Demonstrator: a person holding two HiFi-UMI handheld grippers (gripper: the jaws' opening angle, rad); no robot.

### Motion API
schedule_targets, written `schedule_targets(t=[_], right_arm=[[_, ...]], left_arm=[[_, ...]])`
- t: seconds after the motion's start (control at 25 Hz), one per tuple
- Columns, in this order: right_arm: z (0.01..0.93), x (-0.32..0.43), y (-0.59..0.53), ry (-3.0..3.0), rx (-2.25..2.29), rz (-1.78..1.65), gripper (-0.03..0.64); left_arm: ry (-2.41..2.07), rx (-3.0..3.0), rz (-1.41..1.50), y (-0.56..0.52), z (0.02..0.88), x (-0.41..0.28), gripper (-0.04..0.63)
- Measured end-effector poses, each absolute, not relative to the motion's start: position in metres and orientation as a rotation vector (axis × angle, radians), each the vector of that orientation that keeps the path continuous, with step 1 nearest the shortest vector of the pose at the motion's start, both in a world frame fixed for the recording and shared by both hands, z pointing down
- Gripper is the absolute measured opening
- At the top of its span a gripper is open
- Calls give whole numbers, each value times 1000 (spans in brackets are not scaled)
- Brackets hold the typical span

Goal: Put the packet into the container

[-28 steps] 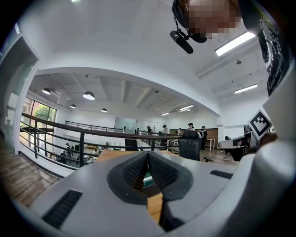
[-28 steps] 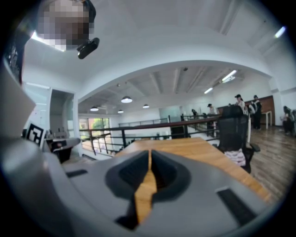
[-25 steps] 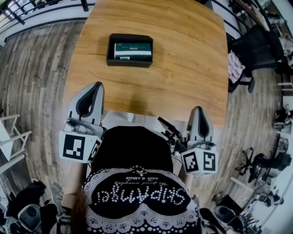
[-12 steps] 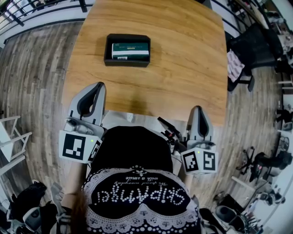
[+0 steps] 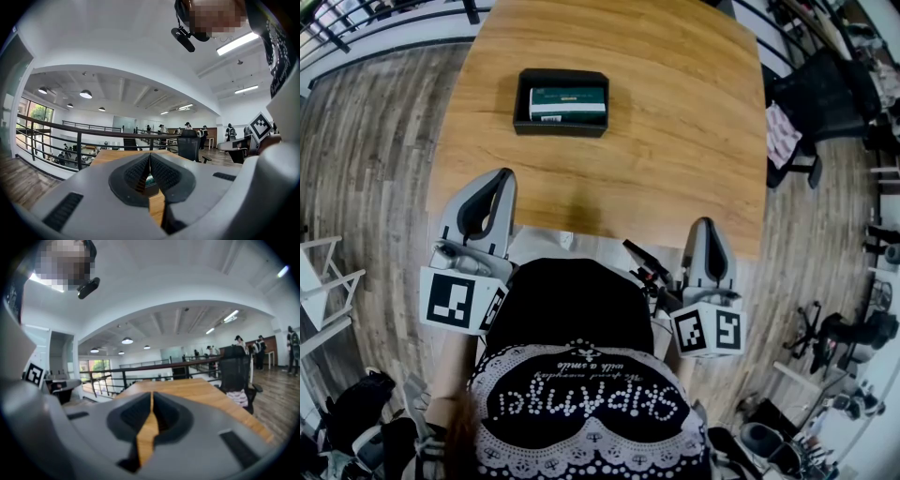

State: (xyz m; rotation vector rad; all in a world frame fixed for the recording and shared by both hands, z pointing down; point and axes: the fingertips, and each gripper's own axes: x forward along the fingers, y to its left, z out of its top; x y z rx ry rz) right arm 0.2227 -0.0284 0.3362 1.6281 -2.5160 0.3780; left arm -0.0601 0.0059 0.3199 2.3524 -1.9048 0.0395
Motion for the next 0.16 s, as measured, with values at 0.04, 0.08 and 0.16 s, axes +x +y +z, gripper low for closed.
schedule_targets(t=[0.04,0.08,0.16], right_arm=[[336,223,-28,-2515,1628,379,40],[336,223,-28,-2515,1628,380,40],[337,223,-27,-2514,1628,383,40]], left_arm=[[-1904,2357,42,6,319,-60,32],[-1903,2361,43,6,319,-60,32],[-1901,2365,40,6,317,-59,32]])
